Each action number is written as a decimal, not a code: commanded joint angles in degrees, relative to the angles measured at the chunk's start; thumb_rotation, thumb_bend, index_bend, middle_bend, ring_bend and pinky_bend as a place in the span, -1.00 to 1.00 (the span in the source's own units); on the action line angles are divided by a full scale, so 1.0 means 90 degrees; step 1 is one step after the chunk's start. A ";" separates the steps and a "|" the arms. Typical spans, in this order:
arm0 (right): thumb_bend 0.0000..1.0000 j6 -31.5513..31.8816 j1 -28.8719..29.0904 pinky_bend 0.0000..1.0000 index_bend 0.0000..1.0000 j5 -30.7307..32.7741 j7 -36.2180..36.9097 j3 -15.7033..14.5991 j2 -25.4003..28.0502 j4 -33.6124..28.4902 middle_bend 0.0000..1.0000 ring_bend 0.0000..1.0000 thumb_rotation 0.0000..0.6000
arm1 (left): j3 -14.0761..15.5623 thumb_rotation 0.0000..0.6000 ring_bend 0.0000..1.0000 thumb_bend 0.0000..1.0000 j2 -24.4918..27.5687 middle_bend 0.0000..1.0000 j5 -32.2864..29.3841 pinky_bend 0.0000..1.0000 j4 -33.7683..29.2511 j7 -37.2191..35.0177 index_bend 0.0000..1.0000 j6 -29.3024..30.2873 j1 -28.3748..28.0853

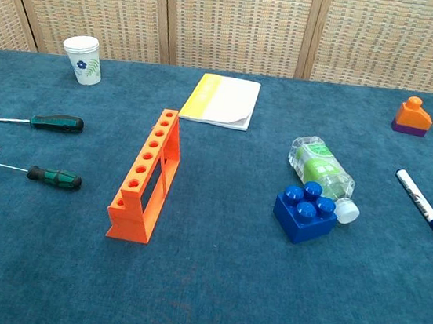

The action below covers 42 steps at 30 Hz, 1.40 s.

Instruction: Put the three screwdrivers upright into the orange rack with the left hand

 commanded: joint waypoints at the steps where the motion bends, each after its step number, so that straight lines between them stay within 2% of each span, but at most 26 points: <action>1: -1.00 -0.0007 0.0003 -1.00 -1.00 0.0002 0.0011 -0.0002 0.0004 0.0003 -1.00 -1.00 1.00 | 0.0004 1.00 -1.00 -0.64 -0.0021 -1.00 -0.0048 -1.00 -0.0008 0.0054 -0.07 -0.0016 -0.0015; 15: -1.00 -0.0069 0.0035 -1.00 -1.00 -0.0006 0.0066 -0.0020 0.0010 0.0021 -1.00 -1.00 1.00 | -0.0039 1.00 -1.00 -0.41 -0.0083 -1.00 -0.0527 -1.00 -0.0032 0.0170 -0.07 -0.0165 -0.0123; 42: -1.00 -0.0171 0.0088 -1.00 -1.00 0.0048 0.0201 -0.0020 0.0013 0.0084 -1.00 -1.00 1.00 | 0.0035 1.00 -1.00 -0.37 -0.0304 -1.00 -0.0846 -1.00 0.0087 0.0209 -0.01 -0.0186 -0.0313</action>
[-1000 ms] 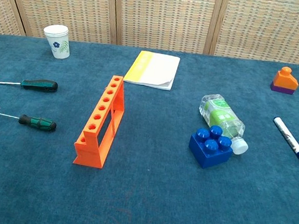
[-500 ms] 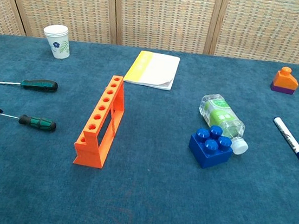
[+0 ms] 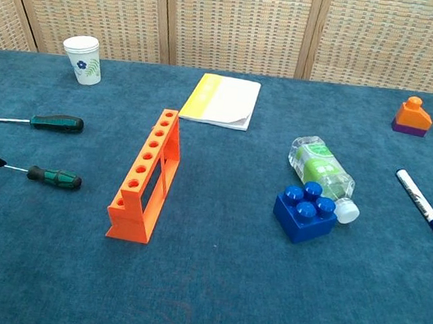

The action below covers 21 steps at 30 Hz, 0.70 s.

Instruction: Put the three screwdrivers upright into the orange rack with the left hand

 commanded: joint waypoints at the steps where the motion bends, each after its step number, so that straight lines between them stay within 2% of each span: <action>1: -1.00 -0.0006 0.0003 -1.00 -1.00 0.0000 0.0026 -0.0001 0.0005 0.0004 -1.00 -1.00 1.00 | 0.0008 1.00 -1.00 -0.37 -0.0032 -1.00 -0.0018 -1.00 0.0026 -0.0002 -0.01 -0.0023 -0.0024; 6: -1.00 -0.0012 0.0008 -1.00 -1.00 0.0000 0.0054 -0.0002 0.0005 0.0019 -1.00 -1.00 1.00 | 0.0031 1.00 -1.00 -0.36 -0.0099 -1.00 -0.0055 -1.00 0.0065 0.0004 0.00 -0.0042 -0.0056; 13: -1.00 -0.0018 0.0017 -1.00 -1.00 0.0000 0.0065 -0.0003 0.0000 0.0033 -1.00 -1.00 1.00 | 0.0068 1.00 -1.00 -0.24 -0.0148 -1.00 -0.0026 -1.00 0.0091 -0.0032 0.11 0.0031 -0.0062; 21: -1.00 -0.0024 0.0018 -1.00 -1.00 0.0010 0.0072 -0.0003 0.0001 0.0036 -1.00 -1.00 1.00 | 0.0040 1.00 -1.00 -0.12 0.0026 -1.00 0.0021 -1.00 -0.0115 -0.0287 0.18 0.0133 -0.0038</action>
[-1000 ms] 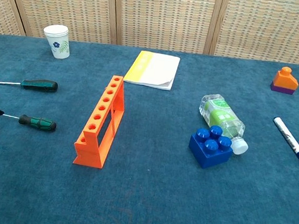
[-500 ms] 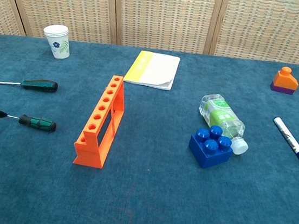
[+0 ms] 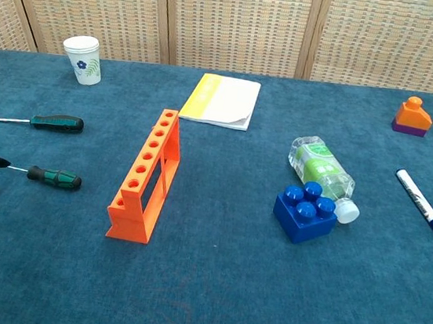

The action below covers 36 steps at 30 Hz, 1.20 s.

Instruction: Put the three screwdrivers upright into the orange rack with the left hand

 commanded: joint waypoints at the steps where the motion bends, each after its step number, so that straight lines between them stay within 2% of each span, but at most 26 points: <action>1: -1.00 -0.0003 0.0002 -1.00 -1.00 -0.0002 0.0001 -0.0001 -0.0001 0.0000 -1.00 -1.00 1.00 | -0.0044 1.00 -1.00 -0.12 0.0147 -1.00 0.0061 -1.00 -0.0188 -0.0245 0.18 0.0047 0.0012; 9: -1.00 -0.0001 0.0003 -1.00 -1.00 -0.0008 -0.0017 -0.0009 -0.0001 -0.0015 -1.00 -1.00 1.00 | -0.0187 1.00 -1.00 -0.12 0.1021 -1.00 0.0625 -1.00 -0.0959 -0.1746 0.22 0.0168 0.0043; 17: -1.00 0.0010 -0.0002 -1.00 -1.00 -0.0006 -0.0021 -0.0010 -0.0001 -0.0024 -1.00 -1.00 1.00 | -0.0406 1.00 -1.00 -0.12 0.1823 -1.00 0.1303 -1.00 -0.1407 -0.3780 0.26 0.0189 -0.0016; 28: -1.00 -0.0004 0.0000 -1.00 -1.00 0.0013 0.0010 -0.0006 0.0009 -0.0018 -1.00 -1.00 1.00 | -0.0563 1.00 -1.00 -0.12 0.2495 -1.00 0.1624 -1.00 -0.1707 -0.5546 0.29 -0.0143 -0.0232; 36: -1.00 -0.0003 0.0001 -1.00 -1.00 0.0017 0.0009 -0.0004 0.0009 -0.0019 -1.00 -1.00 1.00 | -0.0717 1.00 -1.00 -0.12 0.3027 -1.00 0.1784 -1.00 -0.2230 -0.6264 0.29 -0.0420 -0.0493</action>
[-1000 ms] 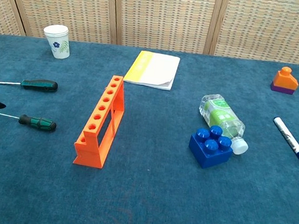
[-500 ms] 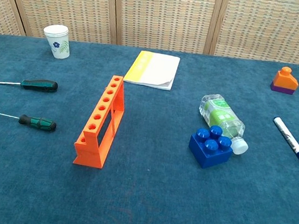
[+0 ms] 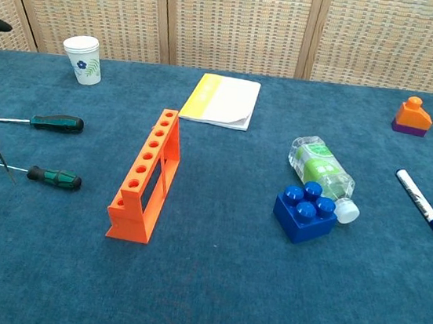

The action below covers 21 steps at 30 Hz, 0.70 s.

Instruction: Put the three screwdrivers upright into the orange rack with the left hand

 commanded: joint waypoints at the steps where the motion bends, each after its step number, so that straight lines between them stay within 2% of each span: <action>1: -1.00 0.0002 -0.0001 -1.00 -1.00 0.0005 0.0003 0.0002 0.0001 0.0000 -1.00 -1.00 1.00 | -0.0103 1.00 -1.00 -0.12 0.0241 -1.00 0.0073 -1.00 -0.0287 -0.0281 0.29 -0.0127 -0.0136; 7: -1.00 -0.0009 -0.0002 -1.00 -1.00 0.0030 0.0036 0.0011 0.0010 0.0011 -1.00 -1.00 1.00 | -0.0465 1.00 -1.00 -0.12 0.0958 -1.00 -0.0030 -1.00 -0.1080 -0.0664 0.29 -0.0377 -0.0464; 12: -1.00 -0.0006 -0.0004 -1.00 -1.00 0.0026 0.0044 0.0010 0.0017 0.0009 -1.00 -1.00 1.00 | -0.0716 1.00 -1.00 -0.12 0.1295 -1.00 -0.0306 -1.00 -0.1416 -0.0914 0.29 -0.0734 -0.0764; 17: -1.00 0.0001 -0.0012 -1.00 -1.00 0.0046 0.0082 0.0019 0.0026 0.0016 -1.00 -1.00 1.00 | -0.0926 1.00 -1.00 -0.12 0.1428 -1.00 -0.0617 -1.00 -0.1577 -0.1316 0.29 -0.1248 -0.1129; 21: -1.00 -0.0017 -0.0010 -1.00 -1.00 0.0072 0.0114 0.0027 0.0033 0.0033 -1.00 -1.00 1.00 | -0.1020 1.00 -1.00 -0.12 0.1284 -1.00 -0.0863 -1.00 -0.1598 -0.1369 0.29 -0.1647 -0.1446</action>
